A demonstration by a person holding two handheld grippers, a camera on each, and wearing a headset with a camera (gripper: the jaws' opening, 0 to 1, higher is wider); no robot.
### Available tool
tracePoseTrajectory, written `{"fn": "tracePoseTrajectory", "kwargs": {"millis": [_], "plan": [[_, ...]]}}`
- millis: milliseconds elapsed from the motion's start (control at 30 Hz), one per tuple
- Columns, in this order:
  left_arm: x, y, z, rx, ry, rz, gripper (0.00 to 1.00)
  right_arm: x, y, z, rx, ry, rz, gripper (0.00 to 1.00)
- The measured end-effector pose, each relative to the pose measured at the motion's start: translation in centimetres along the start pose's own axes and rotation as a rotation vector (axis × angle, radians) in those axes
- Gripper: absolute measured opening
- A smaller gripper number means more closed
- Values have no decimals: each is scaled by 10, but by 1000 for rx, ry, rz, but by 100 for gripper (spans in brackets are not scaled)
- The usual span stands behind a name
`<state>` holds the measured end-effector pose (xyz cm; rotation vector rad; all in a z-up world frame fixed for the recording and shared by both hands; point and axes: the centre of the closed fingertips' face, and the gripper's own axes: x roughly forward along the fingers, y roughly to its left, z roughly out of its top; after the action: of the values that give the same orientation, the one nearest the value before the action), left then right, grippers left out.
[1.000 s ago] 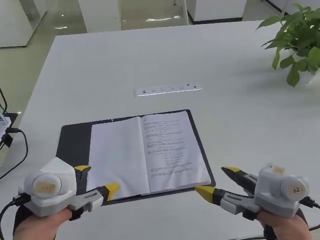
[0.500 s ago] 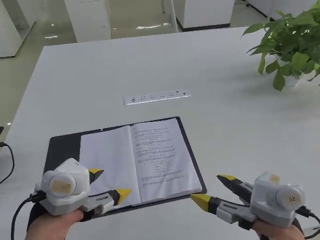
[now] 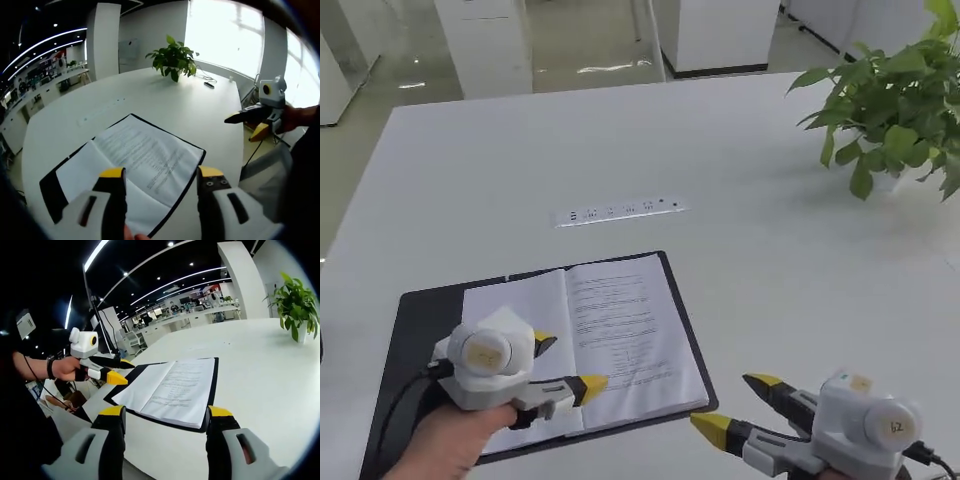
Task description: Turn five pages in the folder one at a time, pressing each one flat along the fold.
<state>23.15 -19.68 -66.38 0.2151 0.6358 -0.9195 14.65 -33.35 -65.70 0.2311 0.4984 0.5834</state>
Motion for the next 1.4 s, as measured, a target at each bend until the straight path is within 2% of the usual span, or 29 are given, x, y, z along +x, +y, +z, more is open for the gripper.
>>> {"fn": "tracePoseTrajectory", "kwargs": {"millis": [100, 267, 433, 600, 700, 800, 1000, 1100, 1167, 1200, 1333, 1400], "plan": [[10, -5, 6, 14, 5, -17, 56, -1, -3, 3, -8, 1, -3, 64], [38, -14, 18, 47, 21, -47, 56, -4, -8, 8, 5, -16, -15, 64], [64, -20, 22, 60, 45, -71, 56, -5, -10, 6, 9, -9, -15, 65], [86, -28, 22, 68, 71, -92, 56, -7, -10, 0, 15, 6, -15, 65], [97, -31, 18, 71, 93, -99, 57, -8, -13, -2, 24, 8, -19, 67], [109, -32, 7, 88, 128, -101, 57, -8, -15, -4, 20, 15, -20, 67], [129, -36, -4, 80, 164, -109, 58, -9, -15, -4, 25, 15, -11, 68], [138, -40, -8, 79, 172, -117, 58, -8, -17, -6, 21, 28, -11, 69], [144, -46, -9, 44, 167, -130, 59, -8, -18, -7, 16, 30, -14, 70], [147, -48, -9, 45, 167, -133, 60, -8, -19, -6, 16, 29, -15, 70], [160, -58, -25, 88, 208, -137, 63, -8, -23, -4, 29, 16, -22, 70], [163, -58, -27, 94, 209, -121, 65, -8, -24, -3, 32, 16, -25, 70]]}}
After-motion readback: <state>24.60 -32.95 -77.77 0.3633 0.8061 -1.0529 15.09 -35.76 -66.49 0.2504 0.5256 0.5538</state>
